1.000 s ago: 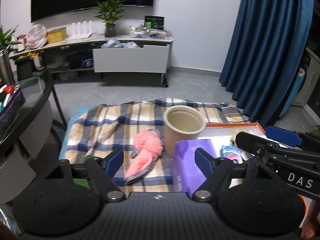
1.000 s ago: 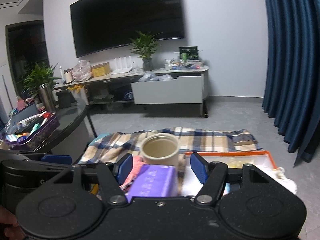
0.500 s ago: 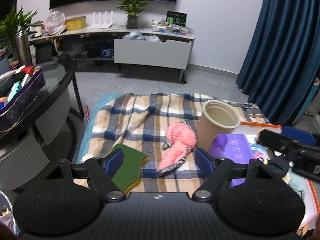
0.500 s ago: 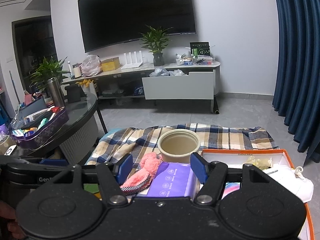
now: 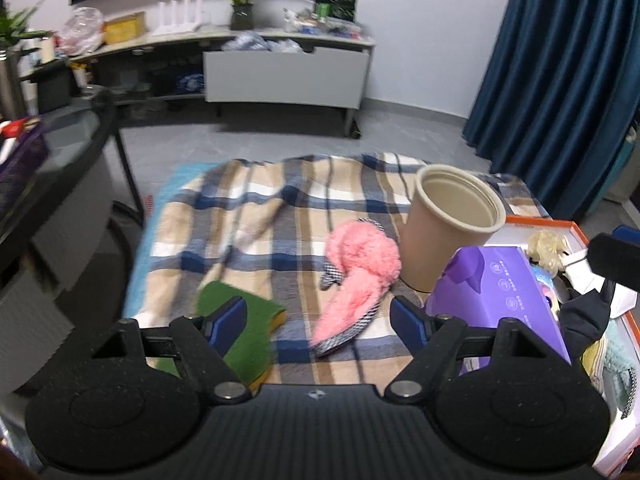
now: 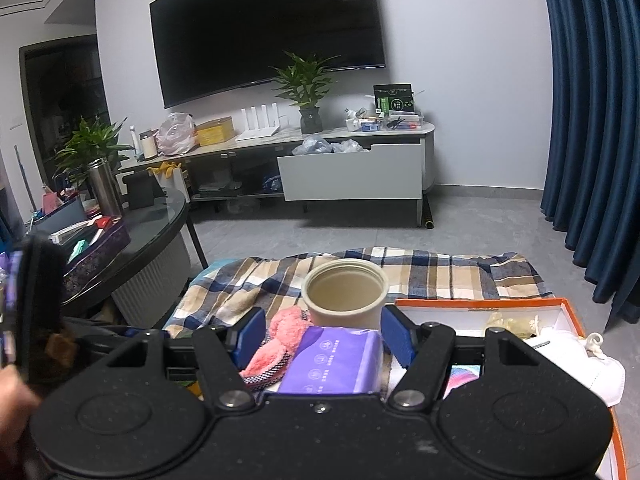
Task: Organize soft objects
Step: 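Grasp the pink plush toy with the left tool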
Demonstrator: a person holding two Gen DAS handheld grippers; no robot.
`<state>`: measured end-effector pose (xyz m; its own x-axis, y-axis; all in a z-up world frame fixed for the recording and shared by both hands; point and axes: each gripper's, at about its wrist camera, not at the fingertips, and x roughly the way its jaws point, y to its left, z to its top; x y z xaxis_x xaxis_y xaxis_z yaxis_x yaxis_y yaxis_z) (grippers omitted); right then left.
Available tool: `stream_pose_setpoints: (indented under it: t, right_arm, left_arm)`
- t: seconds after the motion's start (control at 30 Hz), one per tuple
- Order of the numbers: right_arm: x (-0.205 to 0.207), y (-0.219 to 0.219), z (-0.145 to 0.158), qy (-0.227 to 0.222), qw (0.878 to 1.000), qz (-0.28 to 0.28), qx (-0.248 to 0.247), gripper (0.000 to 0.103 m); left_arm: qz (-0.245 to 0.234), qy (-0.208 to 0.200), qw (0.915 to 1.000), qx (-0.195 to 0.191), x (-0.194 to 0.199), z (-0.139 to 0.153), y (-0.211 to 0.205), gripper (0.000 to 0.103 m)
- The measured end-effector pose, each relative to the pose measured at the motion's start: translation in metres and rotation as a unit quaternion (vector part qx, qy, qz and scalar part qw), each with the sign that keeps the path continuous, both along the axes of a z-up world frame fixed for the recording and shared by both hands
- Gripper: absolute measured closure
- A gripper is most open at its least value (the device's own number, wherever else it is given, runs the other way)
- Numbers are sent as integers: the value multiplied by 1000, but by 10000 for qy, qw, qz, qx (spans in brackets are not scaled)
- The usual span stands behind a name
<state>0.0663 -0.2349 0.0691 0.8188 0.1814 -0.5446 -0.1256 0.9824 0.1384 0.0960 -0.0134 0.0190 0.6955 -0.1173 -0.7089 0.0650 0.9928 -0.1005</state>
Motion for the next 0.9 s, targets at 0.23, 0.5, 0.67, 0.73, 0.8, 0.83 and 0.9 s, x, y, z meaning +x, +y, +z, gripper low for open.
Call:
stream_pose_setpoints:
  t: [0.23, 0.5, 0.67, 0.73, 0.8, 0.83, 0.9]
  right_arm:
    - [7, -14, -6, 13, 9999, -134, 2, 26]
    - [17, -26, -9, -13, 9997, -227, 64, 26]
    - [21, -27, -11, 13, 9997, -229, 96, 26]
    - [23, -25, -12, 20, 9997, -228, 98, 26]
    - [24, -23, -12, 17, 9997, -217, 74, 26]
    - [24, -21, -12, 6, 9997, -216, 67, 26]
    - [23, -18, -11, -2, 9998, -200, 38, 26]
  left_arm:
    - [-488, 236, 9985, 53, 38, -26, -22, 23]
    - [-729, 439, 9963, 107, 77, -58, -34, 23]
    - [-797, 443, 9958, 6, 94, -67, -34, 23]
    - [-847, 429, 9955, -68, 96, -70, -35, 25]
    - [-788, 467, 9958, -35, 98, -74, -38, 36]
    - [-800, 392, 9960, 55, 97, -75, -41, 43]
    - [-837, 290, 9959, 206, 94, -76, -47, 55]
